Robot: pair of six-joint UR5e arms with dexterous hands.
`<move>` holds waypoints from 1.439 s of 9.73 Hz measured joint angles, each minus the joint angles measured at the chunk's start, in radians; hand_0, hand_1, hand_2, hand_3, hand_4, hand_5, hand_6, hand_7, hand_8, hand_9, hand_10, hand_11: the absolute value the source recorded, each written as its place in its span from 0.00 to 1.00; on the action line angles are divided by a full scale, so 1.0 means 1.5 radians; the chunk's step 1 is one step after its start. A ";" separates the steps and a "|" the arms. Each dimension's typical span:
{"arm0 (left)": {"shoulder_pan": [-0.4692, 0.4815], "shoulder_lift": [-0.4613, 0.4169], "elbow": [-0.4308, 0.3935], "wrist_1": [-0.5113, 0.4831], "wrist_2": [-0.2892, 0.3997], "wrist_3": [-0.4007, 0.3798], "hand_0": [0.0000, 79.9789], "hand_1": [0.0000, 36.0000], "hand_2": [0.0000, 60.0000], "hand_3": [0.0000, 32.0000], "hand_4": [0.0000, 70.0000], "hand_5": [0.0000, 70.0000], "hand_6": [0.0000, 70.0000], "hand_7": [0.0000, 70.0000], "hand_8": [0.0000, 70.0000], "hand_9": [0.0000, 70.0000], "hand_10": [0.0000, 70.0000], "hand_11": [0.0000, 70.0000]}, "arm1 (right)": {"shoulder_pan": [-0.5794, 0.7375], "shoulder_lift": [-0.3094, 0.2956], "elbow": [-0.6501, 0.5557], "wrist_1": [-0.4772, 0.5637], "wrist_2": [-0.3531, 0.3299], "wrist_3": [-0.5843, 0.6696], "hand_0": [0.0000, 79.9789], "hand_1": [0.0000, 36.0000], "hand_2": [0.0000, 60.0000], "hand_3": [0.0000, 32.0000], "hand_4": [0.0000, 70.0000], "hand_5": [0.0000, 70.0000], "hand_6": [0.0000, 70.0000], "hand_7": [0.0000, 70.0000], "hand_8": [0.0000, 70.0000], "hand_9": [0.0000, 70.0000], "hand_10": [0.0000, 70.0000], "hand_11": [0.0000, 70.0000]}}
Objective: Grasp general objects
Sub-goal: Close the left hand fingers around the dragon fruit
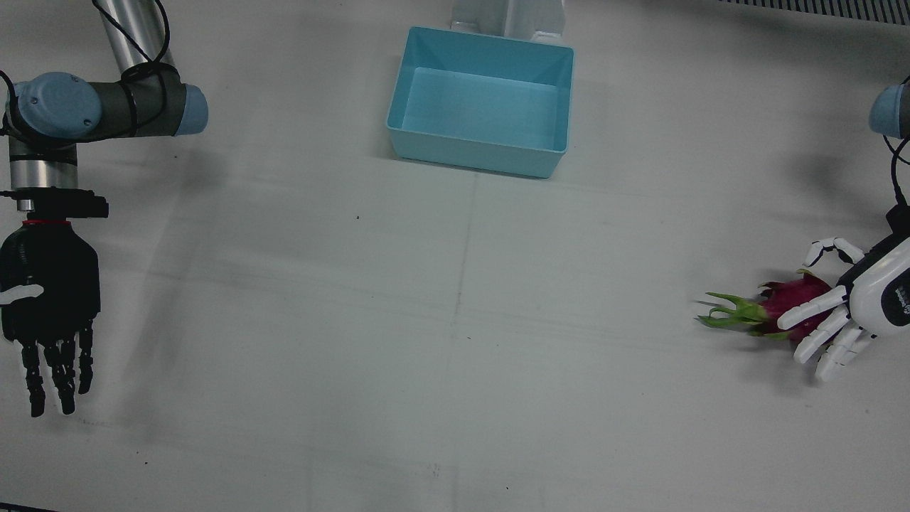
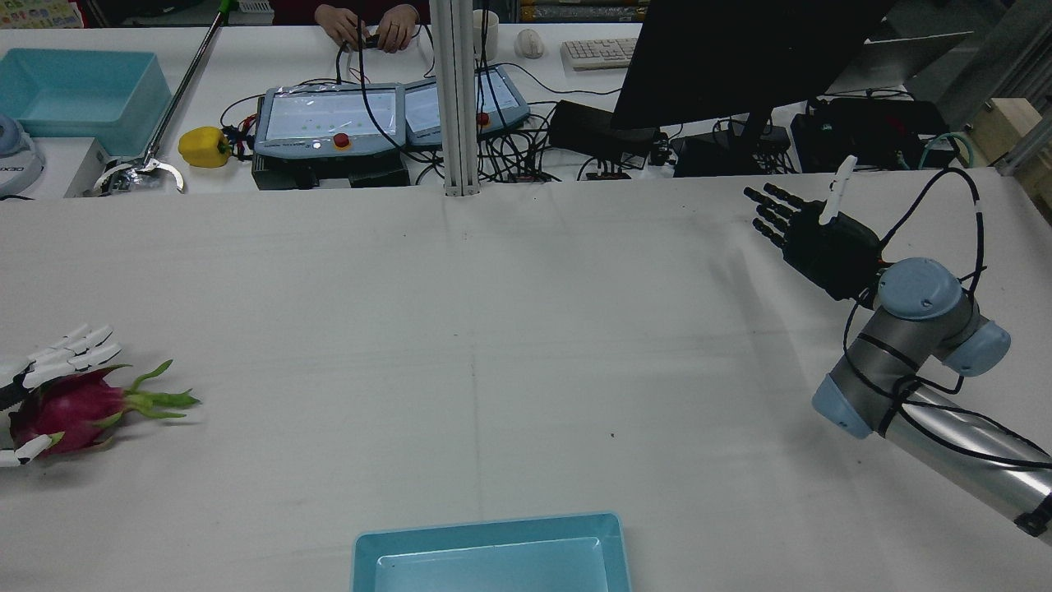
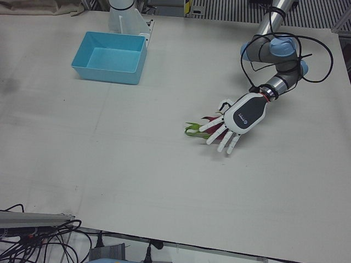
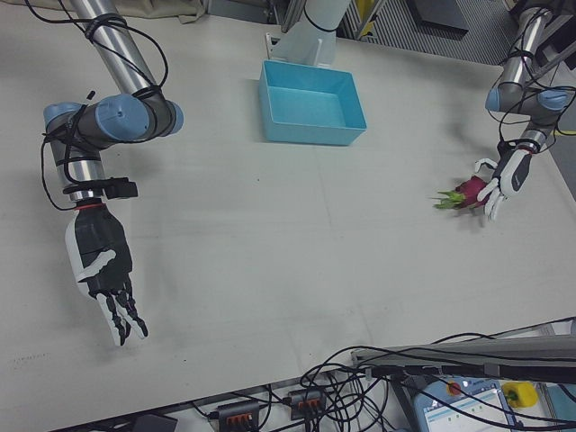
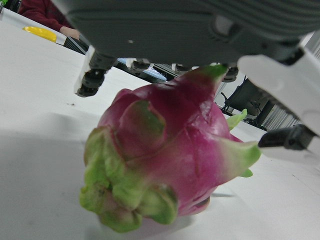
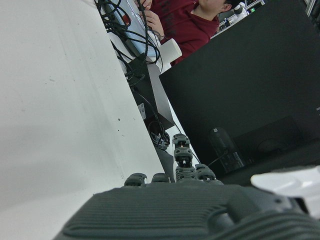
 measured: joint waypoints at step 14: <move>0.000 0.000 0.008 0.002 0.007 0.013 0.75 1.00 1.00 0.00 0.95 1.00 0.43 0.83 0.31 0.24 0.34 0.52 | 0.000 0.000 0.002 0.000 0.000 0.000 0.00 0.00 0.00 0.00 0.00 0.00 0.00 0.00 0.00 0.00 0.00 0.00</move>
